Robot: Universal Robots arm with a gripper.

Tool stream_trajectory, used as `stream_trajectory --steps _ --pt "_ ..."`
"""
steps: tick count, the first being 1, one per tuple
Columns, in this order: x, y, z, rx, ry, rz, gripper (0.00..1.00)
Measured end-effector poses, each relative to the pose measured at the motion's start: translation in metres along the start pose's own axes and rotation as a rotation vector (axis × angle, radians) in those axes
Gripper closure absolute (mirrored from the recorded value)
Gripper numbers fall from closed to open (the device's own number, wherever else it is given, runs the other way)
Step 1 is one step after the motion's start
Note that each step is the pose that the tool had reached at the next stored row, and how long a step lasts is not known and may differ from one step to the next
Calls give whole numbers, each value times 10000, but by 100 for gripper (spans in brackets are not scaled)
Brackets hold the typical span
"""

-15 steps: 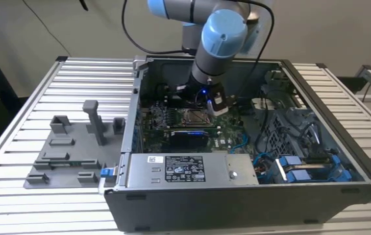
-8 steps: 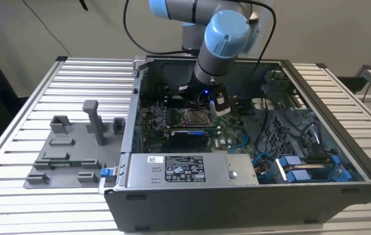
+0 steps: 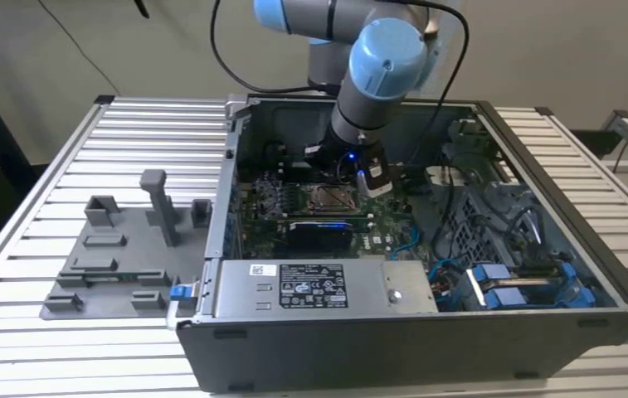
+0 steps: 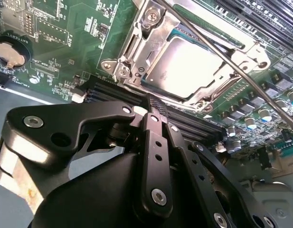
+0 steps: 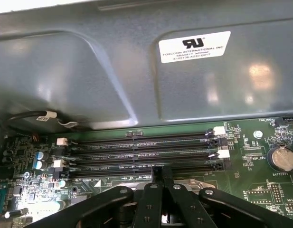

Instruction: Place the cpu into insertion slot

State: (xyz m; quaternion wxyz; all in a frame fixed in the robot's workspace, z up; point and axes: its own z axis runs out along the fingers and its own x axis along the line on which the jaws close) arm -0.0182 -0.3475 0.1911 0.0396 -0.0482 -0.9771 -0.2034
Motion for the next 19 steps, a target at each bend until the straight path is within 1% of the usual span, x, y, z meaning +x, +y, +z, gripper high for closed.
stream_trajectory --steps 12,16,19 --pt "-17 -14 35 2 -2 -1 89" --pt "-21 -19 46 0 -21 -10 89" --pt "-22 -22 53 -10 -49 -23 89"
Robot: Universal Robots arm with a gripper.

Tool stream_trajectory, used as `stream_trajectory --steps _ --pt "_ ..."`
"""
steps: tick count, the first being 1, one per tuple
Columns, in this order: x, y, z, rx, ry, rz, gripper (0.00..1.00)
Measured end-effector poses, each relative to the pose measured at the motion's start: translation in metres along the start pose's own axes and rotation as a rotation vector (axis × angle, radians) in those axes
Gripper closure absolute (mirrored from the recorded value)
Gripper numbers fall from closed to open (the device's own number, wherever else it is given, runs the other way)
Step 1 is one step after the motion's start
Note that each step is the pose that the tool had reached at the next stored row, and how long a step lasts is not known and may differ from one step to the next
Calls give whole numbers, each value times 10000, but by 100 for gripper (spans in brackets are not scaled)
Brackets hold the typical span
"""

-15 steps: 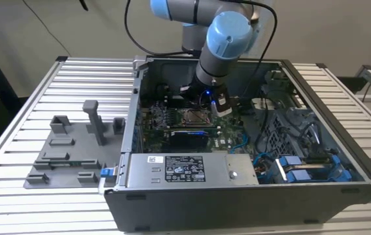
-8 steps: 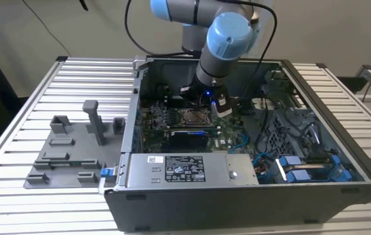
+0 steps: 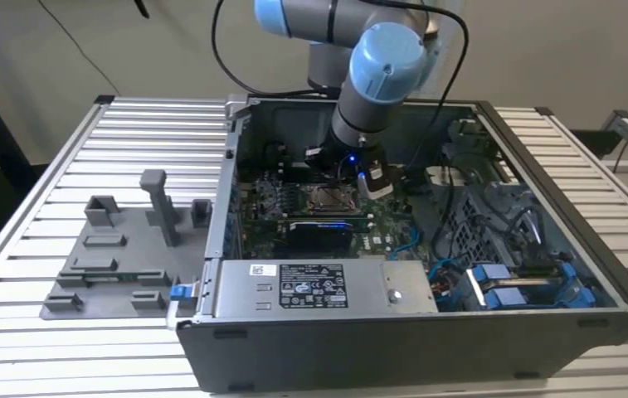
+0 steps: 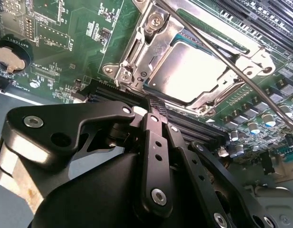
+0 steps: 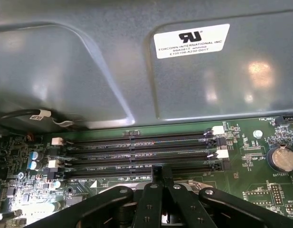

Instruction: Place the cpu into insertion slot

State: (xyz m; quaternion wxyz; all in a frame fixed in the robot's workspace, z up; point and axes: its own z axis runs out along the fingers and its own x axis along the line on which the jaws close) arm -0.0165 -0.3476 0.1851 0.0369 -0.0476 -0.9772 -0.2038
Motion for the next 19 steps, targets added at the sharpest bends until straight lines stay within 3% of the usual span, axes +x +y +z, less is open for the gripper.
stream_trajectory --steps 3,5,6,7,10,12,15,19 --pt "-4 -1 2 -42 -12 -10 89" --pt "-9 -1 3 -109 -25 -21 89" --pt "-13 0 4 -177 -22 -26 89" --pt "-15 -1 2 -270 -13 -31 89" --pt "-15 1 -5 -664 31 -52 89" --pt "-12 6 -30 -821 51 -58 89" --pt "-5 29 -91 -927 61 -63 89" --pt "53 60 -171 -932 91 -51 89"
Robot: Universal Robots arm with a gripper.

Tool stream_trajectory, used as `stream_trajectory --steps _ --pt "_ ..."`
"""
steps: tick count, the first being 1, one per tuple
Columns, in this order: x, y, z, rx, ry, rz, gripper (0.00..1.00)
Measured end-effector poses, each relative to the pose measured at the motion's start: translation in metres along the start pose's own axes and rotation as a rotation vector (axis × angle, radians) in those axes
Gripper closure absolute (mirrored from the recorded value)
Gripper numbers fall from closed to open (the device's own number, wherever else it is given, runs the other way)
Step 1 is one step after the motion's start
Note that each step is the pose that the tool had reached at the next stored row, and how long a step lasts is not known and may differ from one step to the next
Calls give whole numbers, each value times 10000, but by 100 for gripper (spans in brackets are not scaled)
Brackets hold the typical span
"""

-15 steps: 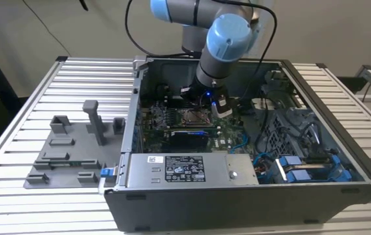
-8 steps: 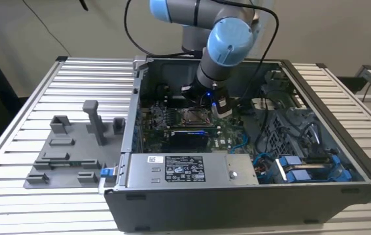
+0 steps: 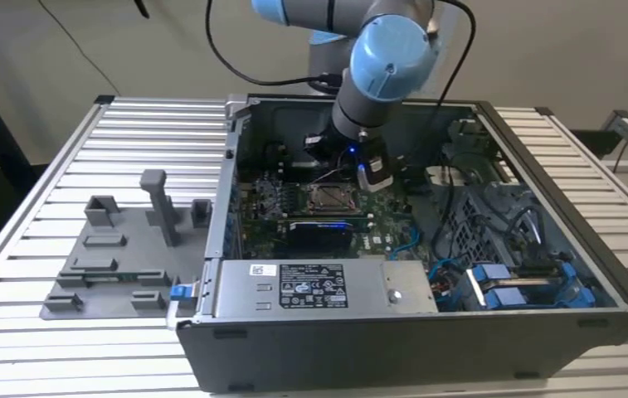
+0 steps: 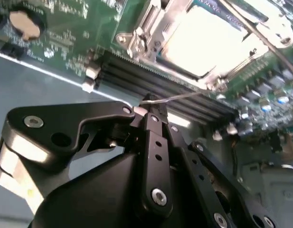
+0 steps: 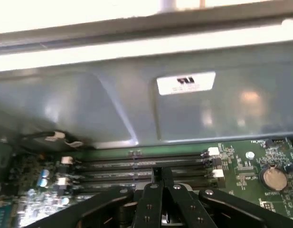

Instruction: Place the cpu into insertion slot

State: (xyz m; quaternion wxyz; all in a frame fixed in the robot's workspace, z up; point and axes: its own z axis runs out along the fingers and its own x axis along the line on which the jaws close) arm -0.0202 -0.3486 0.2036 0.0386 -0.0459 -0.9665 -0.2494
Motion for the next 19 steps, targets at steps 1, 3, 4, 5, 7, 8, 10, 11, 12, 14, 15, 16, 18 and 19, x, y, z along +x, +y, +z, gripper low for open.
stream_trajectory --steps 1,3,4,5,7,8,10,11,12,14,15,16,18,19 --pt "20 1 -5 1 22 13 89" --pt "70 -1 -8 1 69 38 89" --pt "98 -2 -8 3 88 50 89" --pt "126 -5 -9 7 106 60 89" --pt "182 -8 -12 12 137 77 89" --pt "208 -9 -13 12 150 84 89" --pt "250 -10 -17 12 176 99 89" --pt "271 -11 -20 13 190 106 89" --pt "287 -11 -20 13 202 112 89" --pt "324 -14 -20 42 218 125 89" --pt "344 -17 -20 74 224 133 89" --pt "359 -18 -18 111 235 144 89" --pt "386 -22 -17 213 258 169 89" --pt "390 -21 -19 254 262 175 89"
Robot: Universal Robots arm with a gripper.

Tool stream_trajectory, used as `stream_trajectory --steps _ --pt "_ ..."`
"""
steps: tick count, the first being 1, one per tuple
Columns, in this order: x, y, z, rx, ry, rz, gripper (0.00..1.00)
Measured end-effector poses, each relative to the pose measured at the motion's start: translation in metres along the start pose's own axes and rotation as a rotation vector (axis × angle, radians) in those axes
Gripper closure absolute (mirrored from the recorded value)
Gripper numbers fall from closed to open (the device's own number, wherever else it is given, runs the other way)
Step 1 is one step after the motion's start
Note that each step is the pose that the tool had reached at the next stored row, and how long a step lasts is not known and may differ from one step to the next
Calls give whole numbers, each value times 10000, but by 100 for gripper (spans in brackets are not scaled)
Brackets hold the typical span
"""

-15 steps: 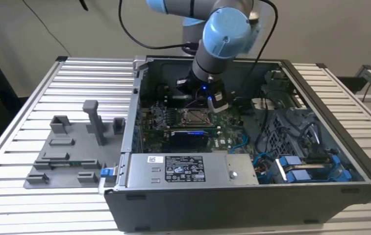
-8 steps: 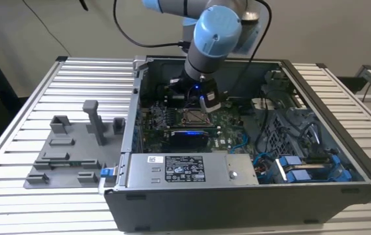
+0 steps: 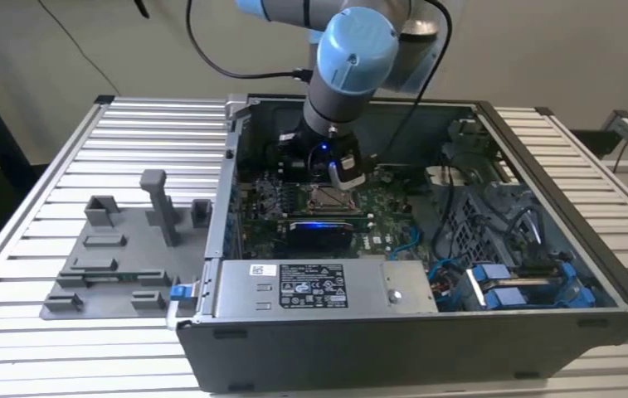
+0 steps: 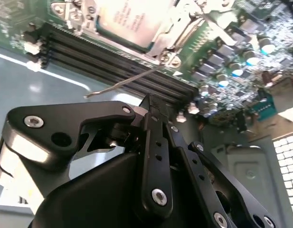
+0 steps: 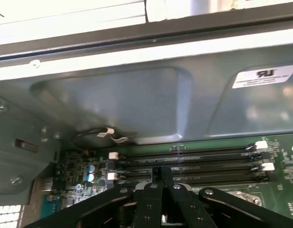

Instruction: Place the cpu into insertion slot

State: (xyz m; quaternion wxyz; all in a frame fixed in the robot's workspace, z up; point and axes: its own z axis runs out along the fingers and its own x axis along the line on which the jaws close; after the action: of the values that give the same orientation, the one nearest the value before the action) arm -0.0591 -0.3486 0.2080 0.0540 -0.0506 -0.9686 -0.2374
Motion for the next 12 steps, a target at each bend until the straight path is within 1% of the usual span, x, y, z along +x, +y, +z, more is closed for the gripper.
stream_trajectory --steps 1,4,5,7,9,10,12 --pt "1 3 -3 35 -5 7 89" --pt "1 3 -3 50 -6 9 89" --pt "1 4 -2 108 5 24 89" --pt "1 4 -2 344 55 85 89" --pt "1 4 -2 594 94 143 89" --pt "1 6 -3 690 98 160 89" --pt "4 15 -23 777 93 168 89"
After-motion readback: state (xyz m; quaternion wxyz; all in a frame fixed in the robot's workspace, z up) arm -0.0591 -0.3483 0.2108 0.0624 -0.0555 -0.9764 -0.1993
